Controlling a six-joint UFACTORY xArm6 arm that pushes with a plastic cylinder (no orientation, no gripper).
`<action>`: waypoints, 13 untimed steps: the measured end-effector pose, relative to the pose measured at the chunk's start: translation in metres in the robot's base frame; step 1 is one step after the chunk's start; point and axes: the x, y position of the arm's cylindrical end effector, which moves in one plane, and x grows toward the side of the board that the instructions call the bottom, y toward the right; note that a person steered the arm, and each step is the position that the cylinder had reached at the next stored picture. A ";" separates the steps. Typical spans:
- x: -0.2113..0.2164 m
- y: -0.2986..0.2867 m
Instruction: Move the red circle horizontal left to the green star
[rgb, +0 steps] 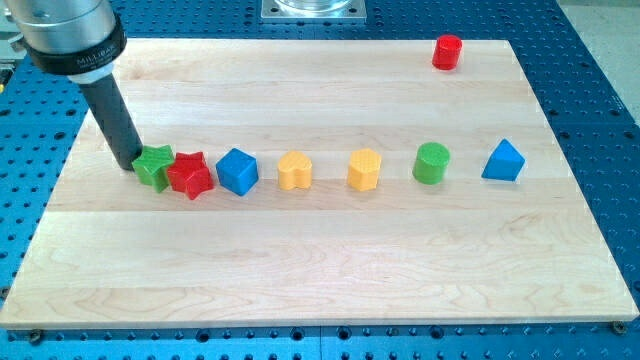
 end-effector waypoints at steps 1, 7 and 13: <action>-0.020 0.022; -0.202 0.321; -0.066 0.132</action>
